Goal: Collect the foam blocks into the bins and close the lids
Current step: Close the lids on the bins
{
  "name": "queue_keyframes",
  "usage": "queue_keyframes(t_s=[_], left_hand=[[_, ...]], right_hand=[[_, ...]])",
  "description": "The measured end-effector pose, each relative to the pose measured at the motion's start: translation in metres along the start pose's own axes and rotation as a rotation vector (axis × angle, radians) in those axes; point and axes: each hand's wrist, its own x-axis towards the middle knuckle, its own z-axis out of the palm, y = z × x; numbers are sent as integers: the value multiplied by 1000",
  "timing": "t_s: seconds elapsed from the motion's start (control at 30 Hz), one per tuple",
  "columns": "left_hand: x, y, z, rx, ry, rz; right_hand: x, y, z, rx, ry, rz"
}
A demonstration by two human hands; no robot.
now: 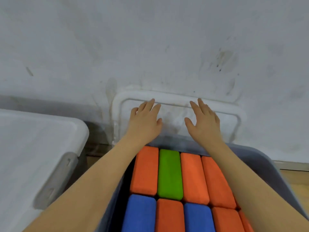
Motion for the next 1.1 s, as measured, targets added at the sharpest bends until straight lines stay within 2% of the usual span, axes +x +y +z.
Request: queue_keyframes(t_s=[0.13,0.23,0.3,0.4,0.43,0.7,0.8,0.9,1.1], left_hand=[[22,21,30,95,-91,-22],[26,28,49,146,-78,-39],[23,27,58,167,40,-32],[19,21,63,256,334,19],[19,18,62,290,387,29],[29,-7,42,285,505,201],[35,-4,27,291,595,296],[45,4,-2,283,697,343],[74,14,-77,300,791,381]], right_hand=[[26,37,23,-105,-37,-51],[34,53,39,-157,-10,-105],[36,56,46,-177,110,-139],[35,54,49,-140,315,-168],[33,52,50,-118,346,-167],[9,38,37,-201,369,-123],[6,36,27,-238,429,-85],[14,23,3,-228,501,-70],[38,-13,-66,-102,642,-87]])
